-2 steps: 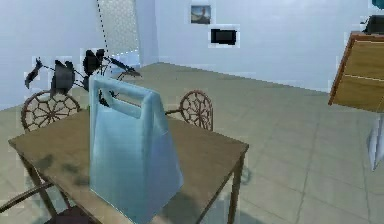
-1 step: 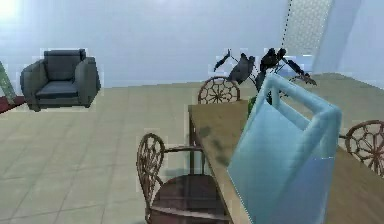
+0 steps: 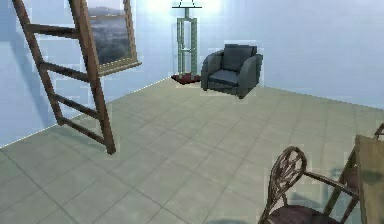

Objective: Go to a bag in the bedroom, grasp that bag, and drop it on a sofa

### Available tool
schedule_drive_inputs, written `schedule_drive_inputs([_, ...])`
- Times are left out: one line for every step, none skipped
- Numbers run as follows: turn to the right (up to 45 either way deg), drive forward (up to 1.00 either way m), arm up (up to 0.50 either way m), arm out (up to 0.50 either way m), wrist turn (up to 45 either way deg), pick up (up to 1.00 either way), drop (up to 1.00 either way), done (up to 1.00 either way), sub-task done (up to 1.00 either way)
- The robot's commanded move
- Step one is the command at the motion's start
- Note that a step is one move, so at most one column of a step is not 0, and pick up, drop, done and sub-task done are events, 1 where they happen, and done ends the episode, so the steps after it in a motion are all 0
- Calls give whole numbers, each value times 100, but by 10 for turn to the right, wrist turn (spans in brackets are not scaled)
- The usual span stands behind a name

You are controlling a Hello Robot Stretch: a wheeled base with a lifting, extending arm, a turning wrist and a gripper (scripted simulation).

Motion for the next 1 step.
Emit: schedule_drive_inputs([-150, 0, 0, 0, 0, 0, 0, 0, 0])
